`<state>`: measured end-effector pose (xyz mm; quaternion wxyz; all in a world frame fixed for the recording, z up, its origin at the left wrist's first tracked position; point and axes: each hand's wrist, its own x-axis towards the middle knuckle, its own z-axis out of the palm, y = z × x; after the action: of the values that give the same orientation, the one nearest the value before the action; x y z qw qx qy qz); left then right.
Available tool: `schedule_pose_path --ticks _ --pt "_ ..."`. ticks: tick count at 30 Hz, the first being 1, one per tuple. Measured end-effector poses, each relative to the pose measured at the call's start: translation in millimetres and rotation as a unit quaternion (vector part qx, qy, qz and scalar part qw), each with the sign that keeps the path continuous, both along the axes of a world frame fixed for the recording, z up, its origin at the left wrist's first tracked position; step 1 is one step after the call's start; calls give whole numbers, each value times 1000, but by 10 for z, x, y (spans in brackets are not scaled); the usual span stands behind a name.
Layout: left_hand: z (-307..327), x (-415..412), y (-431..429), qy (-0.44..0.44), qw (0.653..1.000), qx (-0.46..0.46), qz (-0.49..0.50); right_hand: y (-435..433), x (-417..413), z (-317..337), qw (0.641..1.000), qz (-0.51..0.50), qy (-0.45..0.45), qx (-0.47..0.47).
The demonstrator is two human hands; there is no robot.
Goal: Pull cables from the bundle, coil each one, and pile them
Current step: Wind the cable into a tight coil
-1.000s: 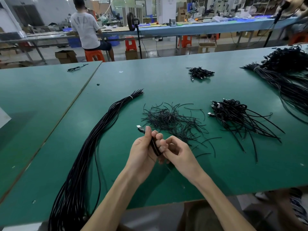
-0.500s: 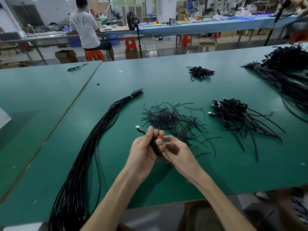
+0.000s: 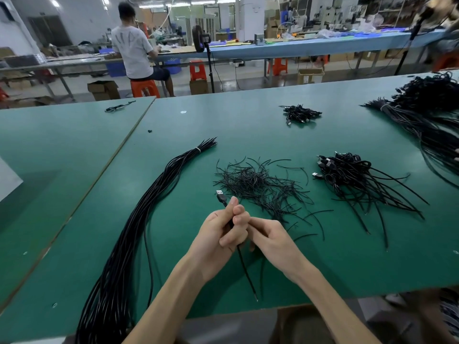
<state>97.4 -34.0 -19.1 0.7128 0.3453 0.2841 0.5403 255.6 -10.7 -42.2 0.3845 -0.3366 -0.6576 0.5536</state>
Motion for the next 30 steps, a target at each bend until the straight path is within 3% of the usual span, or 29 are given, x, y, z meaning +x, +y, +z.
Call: schedule_pose_path --ticks 7,15,20,25,30 --pt "17 22 -38 32 999 6 -38 0 3 -9 999 16 25 -15" --pt "68 103 -56 77 997 9 14 11 -30 -24 997 29 67 -36" --pt "94 119 -2 57 996 17 60 11 -8 -64 1000 -8 20 15" --pt "93 83 48 50 995 11 85 -13 3 7 997 -17 53 -60" --pt "77 84 67 86 991 7 103 -56 -5 79 998 -10 33 -55"
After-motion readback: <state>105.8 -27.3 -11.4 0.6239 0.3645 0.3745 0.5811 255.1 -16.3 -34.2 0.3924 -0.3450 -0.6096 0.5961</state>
